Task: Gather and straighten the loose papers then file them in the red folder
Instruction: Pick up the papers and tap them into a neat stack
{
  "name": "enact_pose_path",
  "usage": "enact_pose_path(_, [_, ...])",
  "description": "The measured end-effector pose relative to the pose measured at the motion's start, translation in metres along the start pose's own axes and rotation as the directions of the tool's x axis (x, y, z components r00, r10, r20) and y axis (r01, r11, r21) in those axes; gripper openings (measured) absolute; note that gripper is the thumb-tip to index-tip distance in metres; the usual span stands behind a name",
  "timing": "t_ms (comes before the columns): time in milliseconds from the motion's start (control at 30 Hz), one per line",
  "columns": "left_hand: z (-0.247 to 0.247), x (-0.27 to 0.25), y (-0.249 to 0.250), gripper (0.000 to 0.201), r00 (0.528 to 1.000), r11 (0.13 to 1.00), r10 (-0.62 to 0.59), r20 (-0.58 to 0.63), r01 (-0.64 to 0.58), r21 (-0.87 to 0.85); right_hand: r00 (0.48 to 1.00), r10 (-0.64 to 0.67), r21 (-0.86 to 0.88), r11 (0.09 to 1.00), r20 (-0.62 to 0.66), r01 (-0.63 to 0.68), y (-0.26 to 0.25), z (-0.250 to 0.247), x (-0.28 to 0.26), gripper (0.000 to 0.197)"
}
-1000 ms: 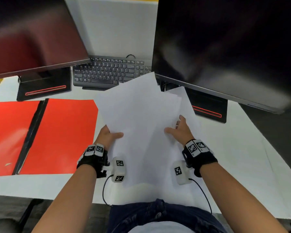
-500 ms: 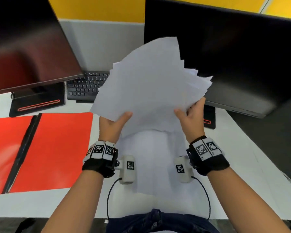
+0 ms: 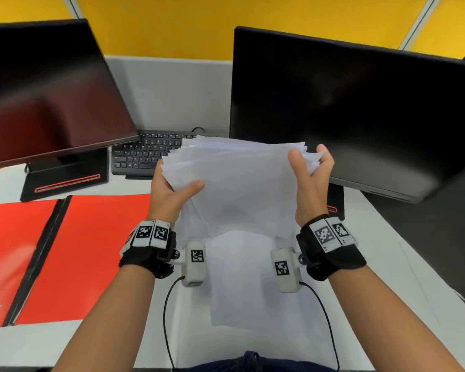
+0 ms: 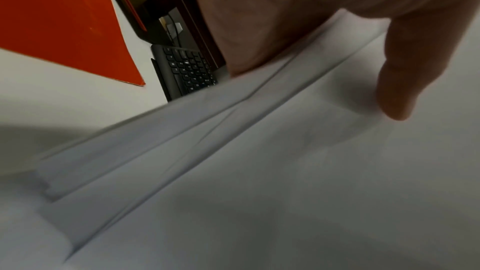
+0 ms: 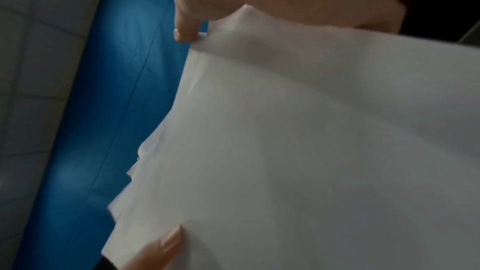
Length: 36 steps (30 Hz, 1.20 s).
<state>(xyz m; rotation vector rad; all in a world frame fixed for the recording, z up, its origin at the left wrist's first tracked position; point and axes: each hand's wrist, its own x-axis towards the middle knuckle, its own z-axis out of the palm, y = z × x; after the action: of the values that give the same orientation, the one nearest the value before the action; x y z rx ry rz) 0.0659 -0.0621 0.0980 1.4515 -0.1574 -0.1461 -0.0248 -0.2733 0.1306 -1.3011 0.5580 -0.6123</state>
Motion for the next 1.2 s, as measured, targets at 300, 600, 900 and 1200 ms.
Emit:
enact_pose_path(300, [-0.001, -0.010, -0.006, 0.070, 0.997, 0.999, -0.045, 0.062, 0.045, 0.005, 0.984, 0.042, -0.046, 0.998, -0.171, -0.050, -0.008, 0.017, 0.003, 0.065])
enact_pose_path(600, [0.025, -0.004, 0.026, 0.048, 0.989, 0.990, 0.138, -0.046, -0.139, -0.034, 0.923, -0.118, -0.006, 0.992, -0.366, 0.124, -0.002, 0.008, -0.003, 0.017])
enact_pose_path(900, [0.055, 0.011, 0.041, 0.039, 0.941, 0.995, 0.085, -0.328, -0.094, -0.013, 0.929, -0.158, -0.002, 0.986, -0.333, 0.167, 0.002, 0.009, -0.007, 0.016])
enact_pose_path(1200, [0.042, 0.021, 0.037, 0.032, 0.935, 0.996, 0.079, -0.347, -0.063, 0.059, 0.925, -0.155, -0.061, 0.988, -0.347, 0.142, -0.001, 0.019, 0.004, 0.025])
